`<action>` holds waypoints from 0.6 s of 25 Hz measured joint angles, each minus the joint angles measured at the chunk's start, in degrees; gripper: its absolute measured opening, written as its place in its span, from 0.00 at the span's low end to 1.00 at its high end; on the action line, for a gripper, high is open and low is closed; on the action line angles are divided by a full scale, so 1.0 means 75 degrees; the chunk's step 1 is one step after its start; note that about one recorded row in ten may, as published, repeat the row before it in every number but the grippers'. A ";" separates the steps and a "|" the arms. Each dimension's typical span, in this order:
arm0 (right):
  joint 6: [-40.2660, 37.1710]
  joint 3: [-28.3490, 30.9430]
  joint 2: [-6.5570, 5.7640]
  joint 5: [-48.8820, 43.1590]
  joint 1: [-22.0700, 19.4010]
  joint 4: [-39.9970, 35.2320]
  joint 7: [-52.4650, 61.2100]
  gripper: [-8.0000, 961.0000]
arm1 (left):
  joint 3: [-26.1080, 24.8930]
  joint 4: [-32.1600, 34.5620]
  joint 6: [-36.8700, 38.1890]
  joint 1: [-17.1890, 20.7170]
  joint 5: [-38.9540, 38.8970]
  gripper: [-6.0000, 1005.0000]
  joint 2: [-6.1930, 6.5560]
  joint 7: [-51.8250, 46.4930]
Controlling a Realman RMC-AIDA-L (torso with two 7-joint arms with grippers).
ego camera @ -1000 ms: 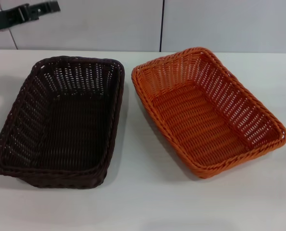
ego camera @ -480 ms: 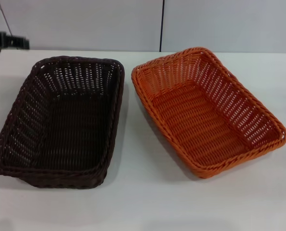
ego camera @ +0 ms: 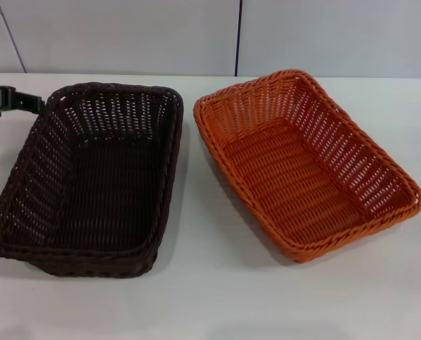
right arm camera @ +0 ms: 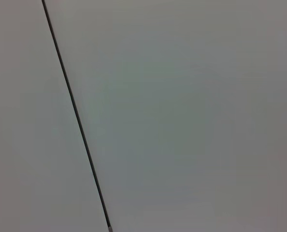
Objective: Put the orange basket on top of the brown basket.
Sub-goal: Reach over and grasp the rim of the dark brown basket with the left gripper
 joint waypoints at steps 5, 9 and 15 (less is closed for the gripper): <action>0.0000 -0.0026 -0.0011 0.0000 0.0003 0.0000 0.0000 0.72 | -0.0004 0.0021 0.0005 0.0133 0.0034 0.83 -0.0054 0.0015; 0.0000 -0.0054 -0.0010 0.0000 0.0003 0.0010 0.0000 0.72 | 0.0002 0.0021 0.0025 0.0243 0.0035 0.83 -0.0102 0.0035; -0.0002 -0.0065 -0.0009 -0.0001 0.0003 0.0025 0.0000 0.72 | 0.0049 0.0089 0.0002 0.0306 0.0037 0.82 -0.0137 0.0060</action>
